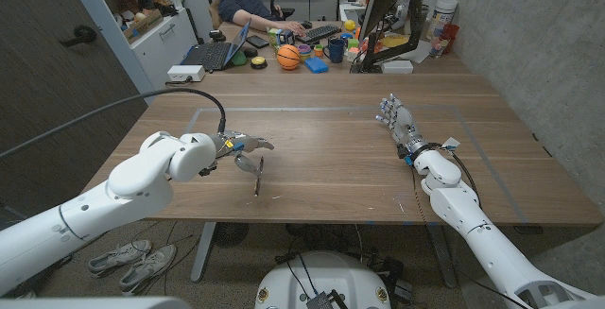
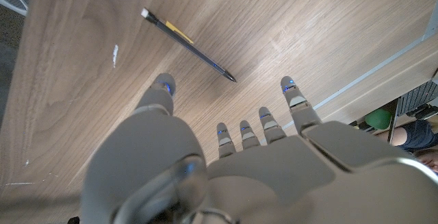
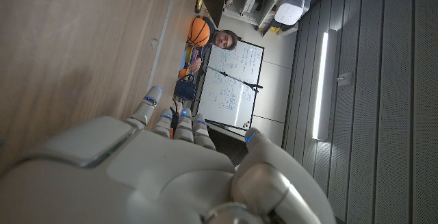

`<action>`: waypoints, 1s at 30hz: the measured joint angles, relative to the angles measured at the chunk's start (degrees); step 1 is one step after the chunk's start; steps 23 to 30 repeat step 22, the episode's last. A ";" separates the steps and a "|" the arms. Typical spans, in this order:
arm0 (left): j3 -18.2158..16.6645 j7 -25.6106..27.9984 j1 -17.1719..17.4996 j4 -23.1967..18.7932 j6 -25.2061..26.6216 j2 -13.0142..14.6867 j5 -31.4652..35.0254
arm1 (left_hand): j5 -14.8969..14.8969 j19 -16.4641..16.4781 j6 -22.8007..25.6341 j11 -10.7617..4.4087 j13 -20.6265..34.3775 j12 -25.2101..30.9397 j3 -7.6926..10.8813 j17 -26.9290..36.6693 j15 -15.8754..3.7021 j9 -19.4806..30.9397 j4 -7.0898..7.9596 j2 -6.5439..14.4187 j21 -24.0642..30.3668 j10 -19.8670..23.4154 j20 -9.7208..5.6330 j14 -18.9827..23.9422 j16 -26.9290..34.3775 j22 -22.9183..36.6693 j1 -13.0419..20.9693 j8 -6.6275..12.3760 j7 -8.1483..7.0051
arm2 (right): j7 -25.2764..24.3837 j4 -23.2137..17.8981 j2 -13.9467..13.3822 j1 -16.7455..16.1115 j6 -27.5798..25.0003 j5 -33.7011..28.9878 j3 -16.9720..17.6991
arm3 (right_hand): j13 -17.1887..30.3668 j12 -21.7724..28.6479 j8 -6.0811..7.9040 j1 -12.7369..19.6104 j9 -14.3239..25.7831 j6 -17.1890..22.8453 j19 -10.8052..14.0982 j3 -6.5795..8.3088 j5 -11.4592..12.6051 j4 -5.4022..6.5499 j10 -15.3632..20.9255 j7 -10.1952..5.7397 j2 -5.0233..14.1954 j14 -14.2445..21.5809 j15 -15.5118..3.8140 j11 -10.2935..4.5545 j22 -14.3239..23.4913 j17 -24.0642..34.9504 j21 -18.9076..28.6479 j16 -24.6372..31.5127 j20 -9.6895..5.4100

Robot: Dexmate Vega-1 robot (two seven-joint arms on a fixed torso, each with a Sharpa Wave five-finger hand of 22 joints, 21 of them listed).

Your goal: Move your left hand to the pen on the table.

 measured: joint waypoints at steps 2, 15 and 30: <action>0.00 0.00 0.01 0.00 -0.02 -0.02 0.04 | -0.28 0.00 0.12 0.00 0.00 0.00 0.07 0.00 -0.33 0.00 0.07 -0.31 0.00 0.00 0.00 -0.09 0.00 0.00 0.31 0.00 -0.11 | -0.01 0.00 0.00 -0.01 0.00 -0.01 -0.01 | 0.00 0.00 0.00 0.00 0.00 0.00 0.00 -0.07 0.00 -0.07 0.00 0.00 0.00 0.00 0.00 0.00 0.00 0.00 0.00 0.00 0.00; -0.02 -0.14 -0.25 0.13 -0.48 -0.32 0.57 | -0.54 0.31 0.11 0.00 0.00 0.00 0.07 0.01 -0.91 0.00 0.07 -0.14 -0.22 0.00 0.31 0.33 0.00 0.00 0.92 0.00 -0.11 | -0.04 0.04 0.00 -0.02 0.00 -0.01 -0.01 | 0.00 0.00 0.00 -0.23 0.00 0.00 0.00 -0.07 0.21 -0.07 0.00 0.00 -0.23 0.31 -0.31 0.00 0.00 0.00 -0.82 -0.36 0.00; 0.32 -0.56 -0.77 0.28 -0.73 -0.70 1.29 | -0.76 0.30 0.64 -0.19 0.00 0.00 0.07 0.01 -0.91 0.00 0.07 -0.23 -0.22 0.21 0.30 0.33 0.00 0.00 1.28 0.00 -0.21 | -0.02 0.41 0.11 0.17 0.01 0.05 -0.01 | 0.00 0.00 0.00 -0.22 0.00 0.00 0.00 -0.48 0.21 -0.15 0.00 0.00 -0.23 0.31 -0.31 0.00 -0.01 0.01 -1.05 -0.42 0.00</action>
